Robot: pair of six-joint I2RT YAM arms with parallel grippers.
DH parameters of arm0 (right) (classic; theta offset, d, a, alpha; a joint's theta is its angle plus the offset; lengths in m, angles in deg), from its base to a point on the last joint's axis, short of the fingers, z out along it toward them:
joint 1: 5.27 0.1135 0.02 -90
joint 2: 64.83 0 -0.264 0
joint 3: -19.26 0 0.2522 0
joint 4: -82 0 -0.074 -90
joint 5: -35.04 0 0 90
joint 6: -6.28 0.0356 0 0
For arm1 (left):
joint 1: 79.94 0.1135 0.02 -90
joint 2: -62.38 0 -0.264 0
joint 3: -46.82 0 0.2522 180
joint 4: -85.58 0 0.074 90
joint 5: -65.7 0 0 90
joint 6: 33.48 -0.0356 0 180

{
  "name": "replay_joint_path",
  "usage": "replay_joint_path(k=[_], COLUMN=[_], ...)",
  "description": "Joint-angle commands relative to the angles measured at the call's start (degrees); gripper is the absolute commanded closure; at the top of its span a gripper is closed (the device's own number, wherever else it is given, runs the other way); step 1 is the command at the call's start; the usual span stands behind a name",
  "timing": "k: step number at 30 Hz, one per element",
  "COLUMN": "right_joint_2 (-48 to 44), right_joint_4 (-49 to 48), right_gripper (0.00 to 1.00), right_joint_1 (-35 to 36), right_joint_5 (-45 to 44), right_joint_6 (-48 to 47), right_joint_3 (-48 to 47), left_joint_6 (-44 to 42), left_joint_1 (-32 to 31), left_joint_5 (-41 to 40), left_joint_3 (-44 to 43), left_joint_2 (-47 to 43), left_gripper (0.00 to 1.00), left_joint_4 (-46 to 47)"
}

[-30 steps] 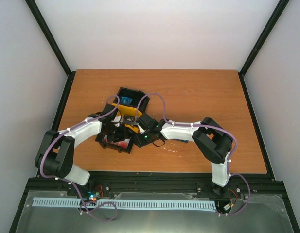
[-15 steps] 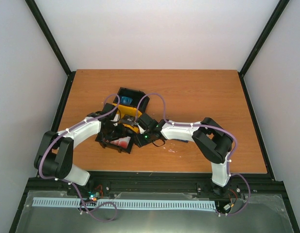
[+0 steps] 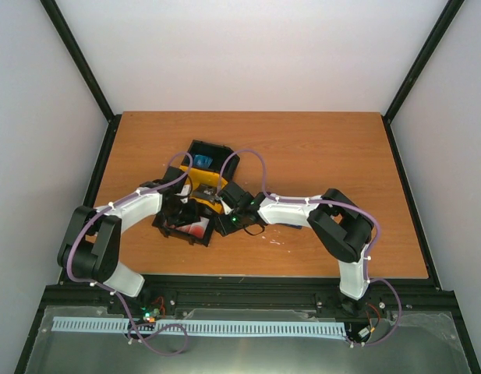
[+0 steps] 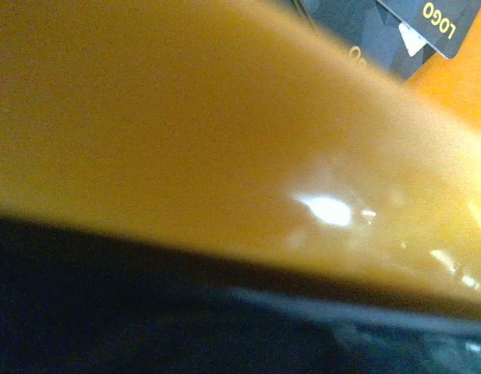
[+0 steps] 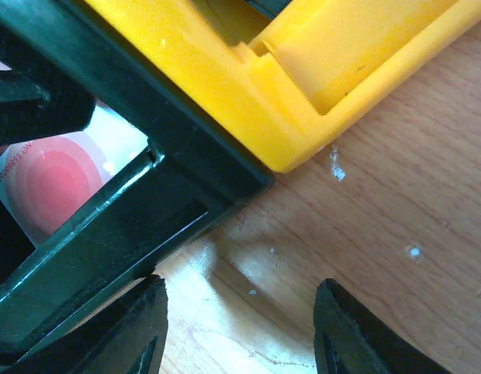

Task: Put the credit cards into the card holder
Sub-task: Pick up the credit card from the storage box.

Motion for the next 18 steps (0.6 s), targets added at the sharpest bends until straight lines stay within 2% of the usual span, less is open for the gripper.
replay_joint_path(k=[1, 10, 18], right_joint_2=[1.8, 1.3, 1.3], right_joint_4=[-2.1, -2.8, -3.3], right_gripper=[0.48, 0.48, 0.48], right_joint_1=[0.8, 0.9, 0.9], right_joint_5=[0.6, 0.3, 0.4], right_joint_6=[1.1, 1.8, 2.5], right_joint_3=[1.4, 2.2, 2.6], left_joint_6=[-0.2, 0.7, 0.0], left_joint_1=[-0.3, -0.3, -0.3], left_joint_5=[7.0, 15.3, 17.5], left_joint_3=[-0.5, -2.3, -0.5], left_joint_2=[0.1, -1.7, -5.8], left_gripper=[0.71, 0.76, 0.81], left_joint_4=[-0.1, -2.0, -4.4])
